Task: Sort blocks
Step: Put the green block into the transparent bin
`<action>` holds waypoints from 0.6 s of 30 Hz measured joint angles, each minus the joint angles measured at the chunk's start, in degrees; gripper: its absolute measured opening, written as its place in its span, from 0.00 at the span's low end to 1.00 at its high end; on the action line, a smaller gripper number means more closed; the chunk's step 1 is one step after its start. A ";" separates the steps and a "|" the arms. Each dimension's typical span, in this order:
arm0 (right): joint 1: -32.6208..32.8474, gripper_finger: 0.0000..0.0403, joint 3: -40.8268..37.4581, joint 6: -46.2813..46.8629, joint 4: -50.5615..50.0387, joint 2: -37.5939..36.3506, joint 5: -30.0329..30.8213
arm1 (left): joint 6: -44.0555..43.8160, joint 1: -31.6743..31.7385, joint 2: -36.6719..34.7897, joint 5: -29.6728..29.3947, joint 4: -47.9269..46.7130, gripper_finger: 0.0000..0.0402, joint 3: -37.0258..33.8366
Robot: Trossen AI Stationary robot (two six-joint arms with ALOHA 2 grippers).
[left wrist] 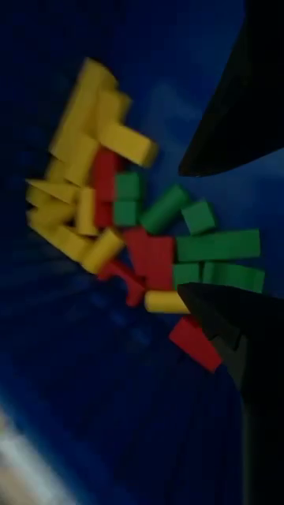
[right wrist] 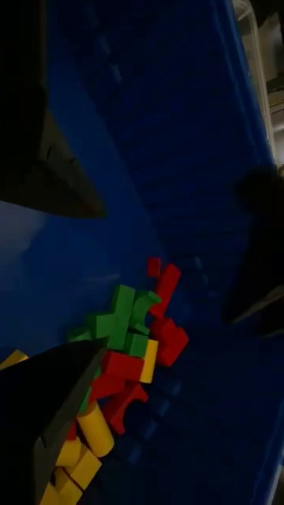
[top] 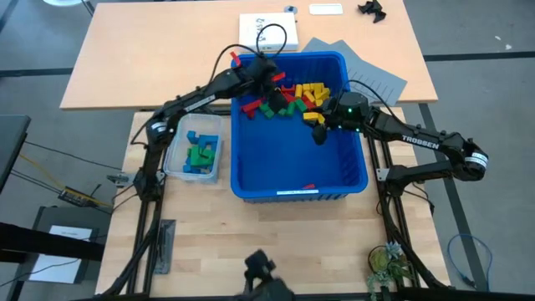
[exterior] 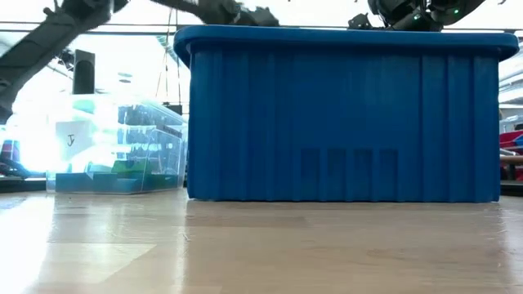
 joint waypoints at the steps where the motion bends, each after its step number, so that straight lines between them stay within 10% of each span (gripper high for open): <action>1: 0.00 0.66 0.00 -0.18 -0.02 0.00 -0.02 | -0.01 0.86 1.16 0.65 0.00 0.60 0.00; 18: 0.02 0.63 0.00 -1.18 -0.10 0.00 -0.04 | 9.80 5.00 14.64 -1.46 -1.29 0.60 -0.02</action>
